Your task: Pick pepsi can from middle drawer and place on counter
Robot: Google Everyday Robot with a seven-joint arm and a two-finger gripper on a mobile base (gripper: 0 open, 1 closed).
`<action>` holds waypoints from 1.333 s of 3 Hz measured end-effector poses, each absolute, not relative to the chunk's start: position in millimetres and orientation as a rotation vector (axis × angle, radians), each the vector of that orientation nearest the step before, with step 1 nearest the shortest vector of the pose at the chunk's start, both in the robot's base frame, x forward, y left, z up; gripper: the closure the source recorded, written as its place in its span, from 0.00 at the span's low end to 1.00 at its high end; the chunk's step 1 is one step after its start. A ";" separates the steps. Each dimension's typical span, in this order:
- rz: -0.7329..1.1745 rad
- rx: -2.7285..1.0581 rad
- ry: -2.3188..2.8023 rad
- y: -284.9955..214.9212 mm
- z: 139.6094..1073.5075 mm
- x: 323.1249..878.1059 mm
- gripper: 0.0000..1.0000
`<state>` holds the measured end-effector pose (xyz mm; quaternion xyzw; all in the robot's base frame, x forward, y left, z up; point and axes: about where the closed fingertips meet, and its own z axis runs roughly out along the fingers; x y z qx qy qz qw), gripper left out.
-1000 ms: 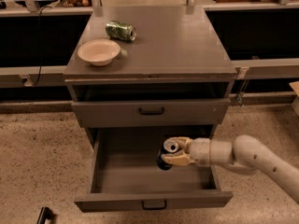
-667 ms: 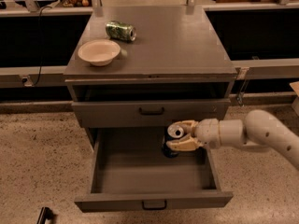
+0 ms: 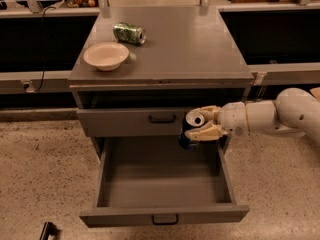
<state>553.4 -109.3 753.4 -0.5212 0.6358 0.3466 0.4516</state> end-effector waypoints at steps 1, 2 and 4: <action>0.874 -1.354 1.556 -105.4 782.6 565.5 1.00; 0.932 -1.450 1.482 -97.0 843.7 582.1 1.00; 1.042 -1.376 1.471 -85.2 912.6 644.0 1.00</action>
Offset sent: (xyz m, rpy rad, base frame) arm 0.0819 -0.0134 0.2210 0.0059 -0.1544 0.2064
